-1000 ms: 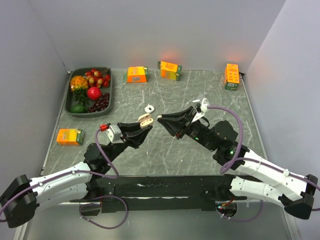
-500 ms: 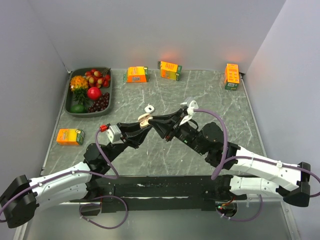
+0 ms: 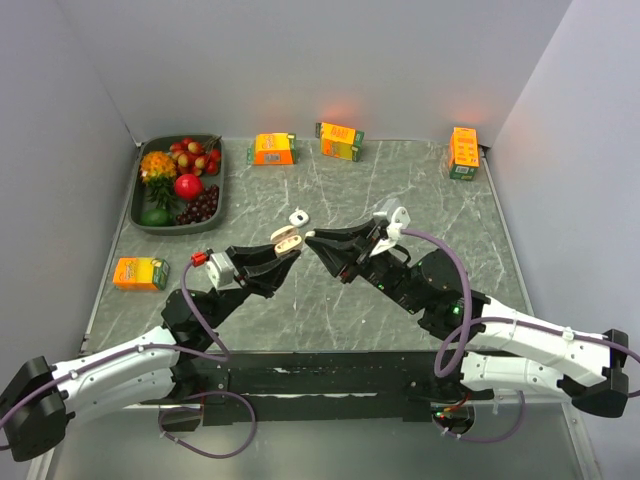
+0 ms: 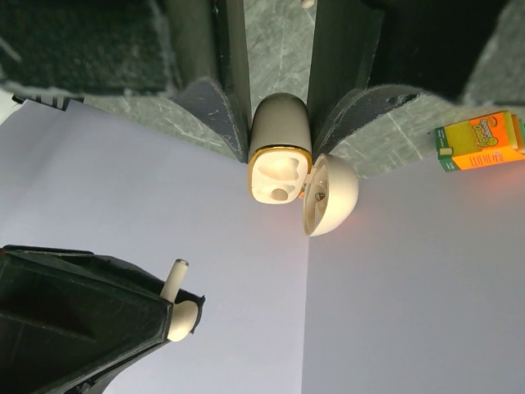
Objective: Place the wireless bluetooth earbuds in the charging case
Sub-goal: Place the earbud in the charging case.
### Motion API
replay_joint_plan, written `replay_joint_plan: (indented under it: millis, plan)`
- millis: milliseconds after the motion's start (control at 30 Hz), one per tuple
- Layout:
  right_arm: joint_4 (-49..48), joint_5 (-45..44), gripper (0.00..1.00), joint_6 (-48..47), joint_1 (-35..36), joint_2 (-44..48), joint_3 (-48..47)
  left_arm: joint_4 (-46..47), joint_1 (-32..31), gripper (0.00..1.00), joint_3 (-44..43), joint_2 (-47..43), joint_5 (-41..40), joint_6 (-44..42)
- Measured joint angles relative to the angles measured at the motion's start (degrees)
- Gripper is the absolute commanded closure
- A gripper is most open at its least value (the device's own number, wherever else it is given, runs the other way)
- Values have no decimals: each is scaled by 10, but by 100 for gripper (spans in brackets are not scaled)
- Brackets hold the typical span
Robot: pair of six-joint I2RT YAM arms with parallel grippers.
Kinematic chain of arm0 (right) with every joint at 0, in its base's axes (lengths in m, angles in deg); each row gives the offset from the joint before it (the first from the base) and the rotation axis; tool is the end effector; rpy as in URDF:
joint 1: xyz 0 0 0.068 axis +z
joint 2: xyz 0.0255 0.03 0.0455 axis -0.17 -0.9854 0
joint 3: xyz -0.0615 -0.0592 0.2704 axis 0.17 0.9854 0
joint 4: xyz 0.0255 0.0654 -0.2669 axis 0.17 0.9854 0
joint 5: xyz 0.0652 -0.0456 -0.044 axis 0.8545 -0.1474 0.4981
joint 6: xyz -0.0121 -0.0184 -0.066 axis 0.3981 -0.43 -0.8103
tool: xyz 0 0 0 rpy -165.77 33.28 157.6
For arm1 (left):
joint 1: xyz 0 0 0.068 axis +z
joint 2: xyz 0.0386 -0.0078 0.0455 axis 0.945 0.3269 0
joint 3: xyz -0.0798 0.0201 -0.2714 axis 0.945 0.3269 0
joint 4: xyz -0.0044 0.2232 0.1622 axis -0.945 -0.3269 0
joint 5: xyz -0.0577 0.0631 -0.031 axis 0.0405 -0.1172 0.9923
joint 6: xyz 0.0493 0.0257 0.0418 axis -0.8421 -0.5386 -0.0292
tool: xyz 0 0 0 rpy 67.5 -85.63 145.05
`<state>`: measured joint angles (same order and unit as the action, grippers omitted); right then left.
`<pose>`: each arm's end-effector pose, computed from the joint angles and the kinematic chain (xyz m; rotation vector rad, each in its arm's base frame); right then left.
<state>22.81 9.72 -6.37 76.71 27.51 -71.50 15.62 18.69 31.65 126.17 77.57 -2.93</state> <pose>0.1026 0.2130 0.4215 -0.5435 1.2420 0.9416 0.1202 -0.1570 0.3067 0.4253 0.9948 -0.9634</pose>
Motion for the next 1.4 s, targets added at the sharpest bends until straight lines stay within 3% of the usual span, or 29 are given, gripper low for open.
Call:
replay_joint_plan:
  millis: [600,1000,1400]
  plan:
    - [8,80,100,-65,-16,68,41,-13,0,99,4,-24,6,0]
    - [34,74,100,-26,-20,-19,-3,-14,0,99,4,-11,36,-7]
    - [57,58,100,8,-21,-32,-28,-13,0,99,4,-8,42,-29]
